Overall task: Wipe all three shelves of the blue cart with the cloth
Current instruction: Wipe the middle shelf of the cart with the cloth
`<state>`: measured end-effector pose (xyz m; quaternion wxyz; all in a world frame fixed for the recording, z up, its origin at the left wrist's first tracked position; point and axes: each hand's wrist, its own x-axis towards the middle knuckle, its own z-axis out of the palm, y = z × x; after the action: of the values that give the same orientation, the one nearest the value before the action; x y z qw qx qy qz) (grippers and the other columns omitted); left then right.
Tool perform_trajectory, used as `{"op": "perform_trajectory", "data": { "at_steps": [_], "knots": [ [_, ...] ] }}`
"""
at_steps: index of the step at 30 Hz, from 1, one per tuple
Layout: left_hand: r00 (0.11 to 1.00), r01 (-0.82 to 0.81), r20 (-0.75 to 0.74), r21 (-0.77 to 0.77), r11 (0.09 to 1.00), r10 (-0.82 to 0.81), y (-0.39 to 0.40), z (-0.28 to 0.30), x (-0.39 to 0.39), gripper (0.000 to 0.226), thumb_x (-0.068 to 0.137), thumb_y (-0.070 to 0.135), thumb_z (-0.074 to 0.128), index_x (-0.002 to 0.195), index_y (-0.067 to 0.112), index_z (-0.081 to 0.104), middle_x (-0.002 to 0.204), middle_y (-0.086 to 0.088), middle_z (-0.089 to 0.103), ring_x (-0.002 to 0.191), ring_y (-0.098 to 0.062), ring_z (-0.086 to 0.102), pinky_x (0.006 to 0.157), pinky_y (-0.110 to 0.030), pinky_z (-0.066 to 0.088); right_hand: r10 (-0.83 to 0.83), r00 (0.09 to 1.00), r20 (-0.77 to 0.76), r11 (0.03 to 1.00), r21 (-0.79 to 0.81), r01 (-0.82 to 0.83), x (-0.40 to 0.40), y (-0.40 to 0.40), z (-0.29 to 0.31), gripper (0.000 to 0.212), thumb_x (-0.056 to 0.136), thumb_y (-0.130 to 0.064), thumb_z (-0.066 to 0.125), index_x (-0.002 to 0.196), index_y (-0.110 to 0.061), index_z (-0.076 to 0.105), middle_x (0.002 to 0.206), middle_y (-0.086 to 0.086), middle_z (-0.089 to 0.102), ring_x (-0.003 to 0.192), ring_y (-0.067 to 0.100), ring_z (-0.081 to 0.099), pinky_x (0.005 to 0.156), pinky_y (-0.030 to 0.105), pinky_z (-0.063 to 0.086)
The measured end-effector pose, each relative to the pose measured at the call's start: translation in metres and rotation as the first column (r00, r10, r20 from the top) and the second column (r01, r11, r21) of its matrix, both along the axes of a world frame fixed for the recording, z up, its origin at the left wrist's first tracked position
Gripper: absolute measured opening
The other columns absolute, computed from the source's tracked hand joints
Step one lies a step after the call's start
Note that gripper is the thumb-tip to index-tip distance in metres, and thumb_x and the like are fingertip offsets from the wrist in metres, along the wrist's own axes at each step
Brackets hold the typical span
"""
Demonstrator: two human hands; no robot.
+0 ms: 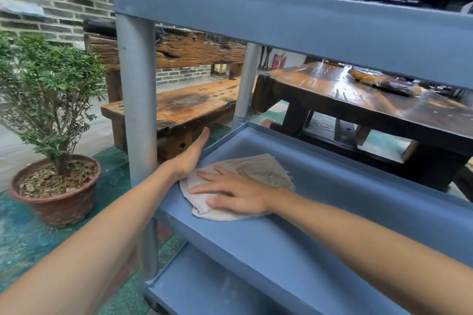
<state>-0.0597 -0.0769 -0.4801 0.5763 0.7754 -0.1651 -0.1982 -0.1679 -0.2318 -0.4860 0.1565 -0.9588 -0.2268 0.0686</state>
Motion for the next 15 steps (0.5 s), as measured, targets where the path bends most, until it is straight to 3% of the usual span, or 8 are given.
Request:
{"op": "perform_trajectory", "data": {
  "at_steps": [1,2,3,5,7,9,11,15],
  "knots": [
    [1.000,0.015,0.003,-0.016,1.000,-0.015,-0.001,0.001,-0.001,0.105,0.075,0.094,0.017,0.159,0.030,0.011,0.167,0.005,0.015,0.153,-0.016,0.013,0.124,-0.043,0.005,-0.148,0.986,0.079,0.979,0.155,0.134,0.002,0.011,0.005,0.042,0.106,-0.052,0.032,0.138,-0.043,0.058,0.161,-0.008,0.040,0.153,0.026,0.026,0.123,0.058,0.017],
    [1.000,0.021,0.013,-0.014,1.000,-0.021,-0.001,0.002,-0.002,0.121,0.063,0.102,0.020,0.159,0.030,0.012,0.167,0.005,0.015,0.153,-0.016,0.014,0.124,-0.043,0.006,-0.368,0.916,0.160,0.901,0.303,0.309,0.008,0.023,0.009,0.043,0.104,-0.049,0.033,0.132,-0.034,0.063,0.150,-0.001,0.053,0.143,0.029,0.040,0.119,0.057,0.028],
    [0.999,0.029,0.032,0.003,1.000,-0.029,-0.001,0.000,-0.001,0.134,0.050,0.108,0.020,0.159,0.031,0.013,0.166,0.007,0.016,0.153,-0.015,0.014,0.124,-0.043,0.007,-0.591,0.788,0.173,0.781,0.367,0.505,0.015,0.034,0.011,0.045,0.103,-0.047,0.034,0.136,-0.029,0.059,0.148,0.005,0.052,0.140,0.030,0.043,0.116,0.057,0.033],
    [0.999,0.019,0.042,0.058,0.998,-0.022,0.000,-0.004,0.004,0.140,0.042,0.110,0.016,0.159,0.033,0.013,0.166,0.008,0.016,0.153,-0.015,0.014,0.123,-0.044,0.007,-0.862,0.506,-0.036,0.476,0.285,0.832,0.031,0.052,0.014,0.061,0.102,-0.051,0.034,0.156,-0.023,0.032,0.166,0.018,0.023,0.153,0.043,0.016,0.120,0.065,0.016],
    [0.999,-0.007,0.035,0.130,0.991,0.002,0.001,-0.005,0.002,0.133,0.047,0.109,0.010,0.158,0.036,0.017,0.166,0.006,0.020,0.152,-0.017,0.019,0.123,-0.044,0.010,-0.919,0.362,-0.157,0.355,0.068,0.932,0.043,0.068,0.005,0.076,0.100,-0.059,0.029,0.164,-0.021,0.010,0.168,0.027,-0.009,0.150,0.055,-0.014,0.116,0.073,-0.011],
    [0.993,-0.059,0.112,0.286,0.956,0.027,-0.003,-0.003,-0.002,0.111,0.068,0.098,0.000,0.156,0.036,0.026,0.162,0.002,0.031,0.148,-0.022,0.030,0.120,-0.041,0.018,-0.935,0.329,-0.132,0.340,-0.074,0.937,0.052,0.074,-0.009,0.080,0.100,-0.062,0.022,0.164,-0.020,0.003,0.165,0.032,-0.016,0.145,0.062,-0.023,0.108,0.076,-0.020],
    [0.973,-0.116,0.228,0.409,0.905,0.022,-0.007,-0.002,-0.005,0.092,0.088,0.080,-0.005,0.155,0.029,0.033,0.158,-0.008,0.039,0.143,-0.027,0.038,0.113,-0.040,0.023,-0.932,0.351,-0.094,0.361,-0.119,0.925,0.056,0.072,-0.018,0.080,0.099,-0.063,0.019,0.164,-0.021,-0.001,0.165,0.032,-0.017,0.143,0.064,-0.025,0.104,0.080,-0.020],
    [0.924,-0.145,0.368,0.584,0.799,-0.100,-0.005,-0.007,-0.004,0.081,0.091,0.071,-0.006,0.155,0.033,0.027,0.153,-0.013,0.043,0.131,-0.033,0.048,0.101,-0.044,0.034,-0.867,0.490,-0.087,0.497,-0.178,0.849,0.043,0.062,-0.018,0.075,0.100,-0.062,0.014,0.164,-0.027,-0.002,0.166,0.028,-0.018,0.145,0.061,-0.023,0.104,0.081,-0.020]
  ]
}}
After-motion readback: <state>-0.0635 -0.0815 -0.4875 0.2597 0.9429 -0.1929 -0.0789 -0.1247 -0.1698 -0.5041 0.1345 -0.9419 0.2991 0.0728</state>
